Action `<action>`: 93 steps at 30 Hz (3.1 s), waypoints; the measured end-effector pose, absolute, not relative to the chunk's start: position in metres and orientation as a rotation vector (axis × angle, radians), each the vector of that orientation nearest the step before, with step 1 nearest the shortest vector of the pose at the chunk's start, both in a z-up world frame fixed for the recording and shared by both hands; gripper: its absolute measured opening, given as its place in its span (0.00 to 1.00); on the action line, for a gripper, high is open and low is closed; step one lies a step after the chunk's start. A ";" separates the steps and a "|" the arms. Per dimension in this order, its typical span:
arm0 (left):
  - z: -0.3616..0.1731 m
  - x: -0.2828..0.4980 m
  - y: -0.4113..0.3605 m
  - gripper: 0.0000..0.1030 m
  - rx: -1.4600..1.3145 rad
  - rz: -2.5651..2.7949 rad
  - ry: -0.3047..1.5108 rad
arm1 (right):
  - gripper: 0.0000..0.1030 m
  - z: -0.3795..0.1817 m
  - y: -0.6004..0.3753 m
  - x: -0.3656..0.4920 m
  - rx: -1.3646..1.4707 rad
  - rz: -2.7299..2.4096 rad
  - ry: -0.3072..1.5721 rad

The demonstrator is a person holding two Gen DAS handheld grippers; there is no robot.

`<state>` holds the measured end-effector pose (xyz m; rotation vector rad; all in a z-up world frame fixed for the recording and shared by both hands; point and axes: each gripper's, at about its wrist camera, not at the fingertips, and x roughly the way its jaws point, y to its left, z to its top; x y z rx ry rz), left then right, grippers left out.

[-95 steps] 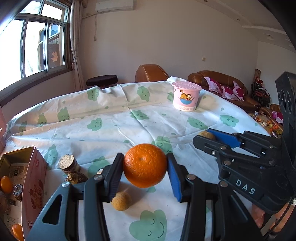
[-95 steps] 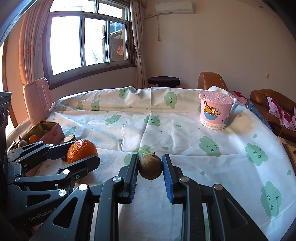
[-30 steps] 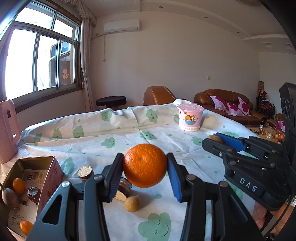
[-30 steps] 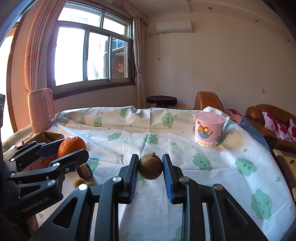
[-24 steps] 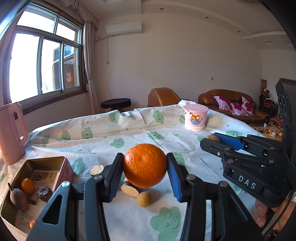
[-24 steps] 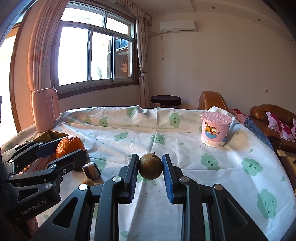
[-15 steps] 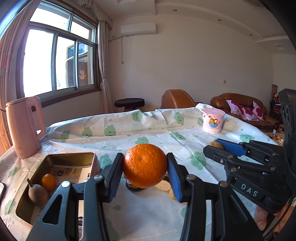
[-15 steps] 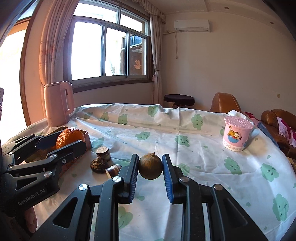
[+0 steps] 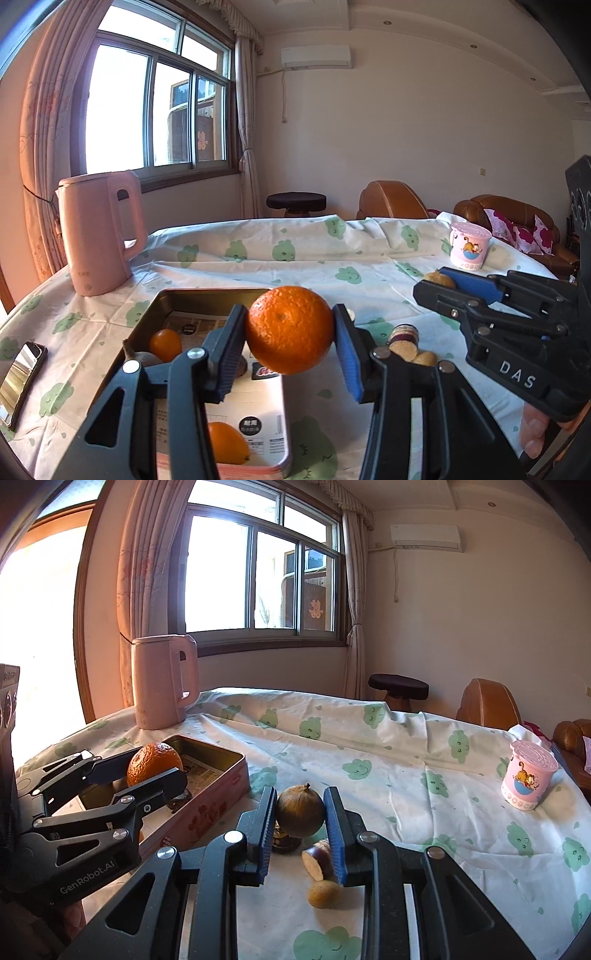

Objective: Organize fruits
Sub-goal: 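Carry the brown fruit in the right tool and orange in the left tool over the tin box, then open the right tool over the tin box while the left tool releases the orange there, then move both open tools back to the items on the cloth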

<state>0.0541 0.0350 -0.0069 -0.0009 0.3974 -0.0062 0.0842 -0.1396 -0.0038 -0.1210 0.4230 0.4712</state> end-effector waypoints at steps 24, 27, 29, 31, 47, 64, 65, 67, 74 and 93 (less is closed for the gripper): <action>-0.019 0.050 0.113 0.47 -0.082 0.132 0.467 | 0.27 -0.001 -0.043 0.084 -0.195 0.638 0.426; -0.020 0.048 0.116 0.47 -0.083 0.140 0.472 | 0.27 -0.003 -0.037 0.085 -0.199 0.650 0.432; -0.020 0.047 0.118 0.47 -0.082 0.146 0.475 | 0.27 -0.005 -0.033 0.084 -0.200 0.656 0.442; -0.021 0.047 0.120 0.47 -0.083 0.148 0.477 | 0.27 -0.007 -0.030 0.084 -0.200 0.661 0.450; -0.028 0.051 0.128 0.47 -0.095 0.141 0.529 | 0.27 -0.027 -0.013 0.093 -0.223 0.674 0.524; -0.037 0.054 0.129 0.47 -0.067 0.149 0.583 | 0.27 -0.042 -0.004 0.106 -0.241 0.702 0.621; -0.037 0.053 0.129 0.47 -0.067 0.151 0.583 | 0.27 -0.042 -0.004 0.106 -0.241 0.705 0.625; -0.038 0.052 0.129 0.47 -0.064 0.158 0.582 | 0.27 -0.043 -0.003 0.106 -0.244 0.713 0.633; -0.032 0.040 0.130 0.60 -0.042 0.201 0.552 | 0.41 -0.041 -0.003 0.102 -0.264 0.697 0.609; -0.020 0.037 0.059 0.92 -0.005 0.045 0.492 | 0.55 -0.035 -0.187 0.096 -0.186 0.402 0.625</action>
